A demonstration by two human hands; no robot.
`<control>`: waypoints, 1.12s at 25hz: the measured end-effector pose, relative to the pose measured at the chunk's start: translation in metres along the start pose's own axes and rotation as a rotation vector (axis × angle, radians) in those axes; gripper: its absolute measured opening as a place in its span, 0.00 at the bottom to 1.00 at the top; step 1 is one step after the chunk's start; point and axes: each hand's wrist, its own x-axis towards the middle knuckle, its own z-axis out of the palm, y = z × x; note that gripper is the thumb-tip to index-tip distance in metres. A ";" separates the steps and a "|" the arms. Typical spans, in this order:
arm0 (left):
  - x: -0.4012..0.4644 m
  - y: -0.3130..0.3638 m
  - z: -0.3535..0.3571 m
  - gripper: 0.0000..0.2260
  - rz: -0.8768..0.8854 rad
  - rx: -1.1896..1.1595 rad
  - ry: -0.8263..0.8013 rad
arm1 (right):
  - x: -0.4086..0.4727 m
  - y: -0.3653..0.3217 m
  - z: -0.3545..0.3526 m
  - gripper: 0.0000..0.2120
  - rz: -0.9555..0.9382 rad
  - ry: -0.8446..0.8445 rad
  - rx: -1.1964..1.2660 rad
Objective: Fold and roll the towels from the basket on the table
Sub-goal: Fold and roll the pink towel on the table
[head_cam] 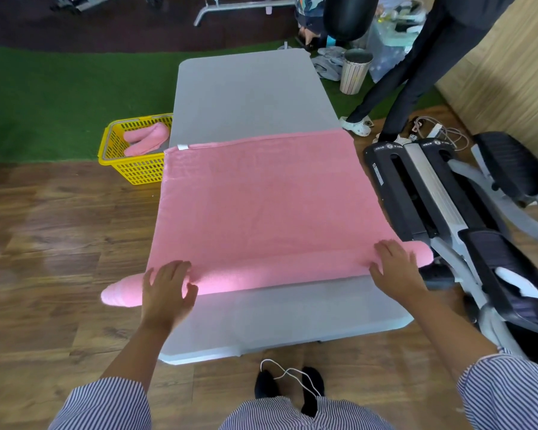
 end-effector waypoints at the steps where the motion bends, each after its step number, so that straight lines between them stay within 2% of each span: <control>1: -0.002 0.000 0.003 0.19 -0.024 -0.014 -0.003 | -0.002 0.000 0.001 0.22 0.023 -0.030 0.028; 3: -0.006 -0.001 0.009 0.22 -0.008 -0.019 -0.046 | -0.005 0.001 0.004 0.24 0.026 -0.097 0.071; 5: -0.007 -0.001 0.013 0.28 0.003 -0.008 -0.069 | -0.006 0.003 0.005 0.27 0.008 -0.130 0.033; 6: -0.007 0.001 0.013 0.29 -0.008 -0.009 -0.063 | -0.007 0.003 0.006 0.28 0.004 -0.125 0.004; 10: -0.009 0.012 0.006 0.15 0.003 0.027 -0.023 | -0.010 0.000 0.009 0.22 0.021 -0.039 -0.054; 14: -0.009 -0.001 -0.002 0.18 0.068 0.096 -0.057 | -0.006 0.002 -0.001 0.15 -0.004 -0.104 -0.112; 16: -0.004 -0.006 -0.008 0.17 0.080 0.109 -0.026 | -0.001 0.003 -0.006 0.17 -0.016 -0.090 -0.086; 19: -0.003 -0.003 -0.005 0.18 0.013 0.051 0.032 | 0.002 -0.002 -0.003 0.19 -0.019 0.029 0.034; 22: -0.009 -0.005 0.006 0.19 0.011 -0.015 -0.019 | -0.003 -0.004 0.007 0.20 -0.025 -0.049 0.041; 26: -0.010 -0.007 0.009 0.28 0.006 -0.011 -0.062 | -0.003 -0.001 0.007 0.28 -0.044 -0.133 -0.009; 28: -0.010 -0.002 0.008 0.25 -0.015 -0.007 -0.039 | -0.004 -0.002 0.008 0.27 -0.035 -0.115 -0.016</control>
